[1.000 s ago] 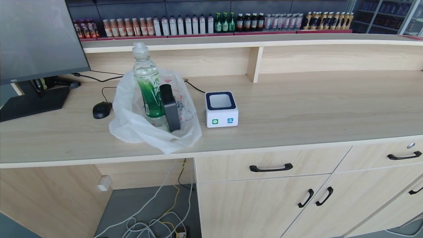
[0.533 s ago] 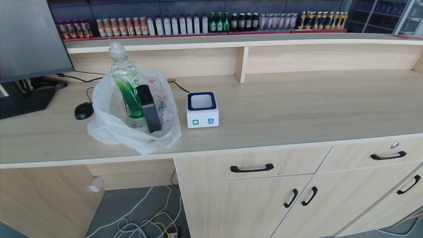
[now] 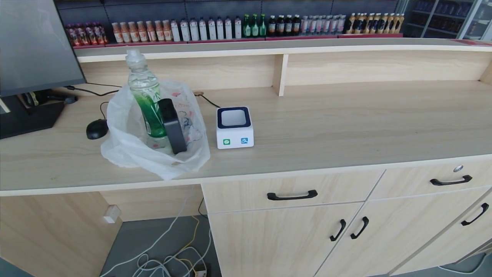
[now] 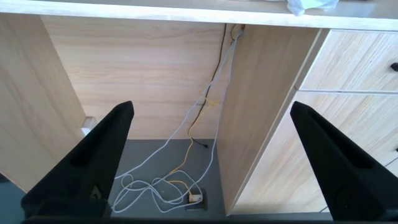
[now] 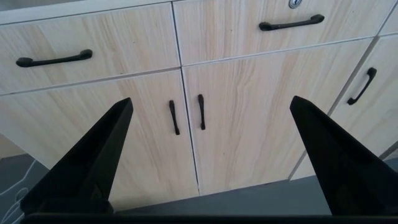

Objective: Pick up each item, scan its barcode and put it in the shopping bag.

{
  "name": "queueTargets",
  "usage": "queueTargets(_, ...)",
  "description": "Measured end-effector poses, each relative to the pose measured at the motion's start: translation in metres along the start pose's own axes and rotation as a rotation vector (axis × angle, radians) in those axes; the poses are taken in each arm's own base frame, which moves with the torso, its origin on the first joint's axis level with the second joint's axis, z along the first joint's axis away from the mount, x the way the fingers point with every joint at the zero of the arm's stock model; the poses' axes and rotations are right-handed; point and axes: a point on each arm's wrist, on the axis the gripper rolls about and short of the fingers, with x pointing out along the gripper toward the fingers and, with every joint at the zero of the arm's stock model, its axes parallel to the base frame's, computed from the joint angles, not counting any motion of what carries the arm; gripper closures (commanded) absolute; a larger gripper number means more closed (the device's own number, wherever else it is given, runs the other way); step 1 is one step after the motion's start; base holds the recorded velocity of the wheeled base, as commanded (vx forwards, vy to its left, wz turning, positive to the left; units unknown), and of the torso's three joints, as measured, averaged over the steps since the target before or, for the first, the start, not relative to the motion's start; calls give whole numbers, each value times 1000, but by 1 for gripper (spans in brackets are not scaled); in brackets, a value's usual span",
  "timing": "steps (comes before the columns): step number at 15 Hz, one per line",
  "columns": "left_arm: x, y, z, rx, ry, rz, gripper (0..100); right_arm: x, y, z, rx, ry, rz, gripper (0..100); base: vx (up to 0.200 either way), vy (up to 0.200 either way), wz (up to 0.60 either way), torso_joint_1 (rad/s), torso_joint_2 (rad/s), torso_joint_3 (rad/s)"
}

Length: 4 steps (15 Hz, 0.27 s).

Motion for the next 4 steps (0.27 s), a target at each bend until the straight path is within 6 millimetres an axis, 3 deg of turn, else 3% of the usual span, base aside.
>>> queueTargets(4, 0, 0, 0, 0, 0, 0, 0, 0, 0, 0, 5, -1, 0, 0, 0, 0, 0, 0, 0, 0)
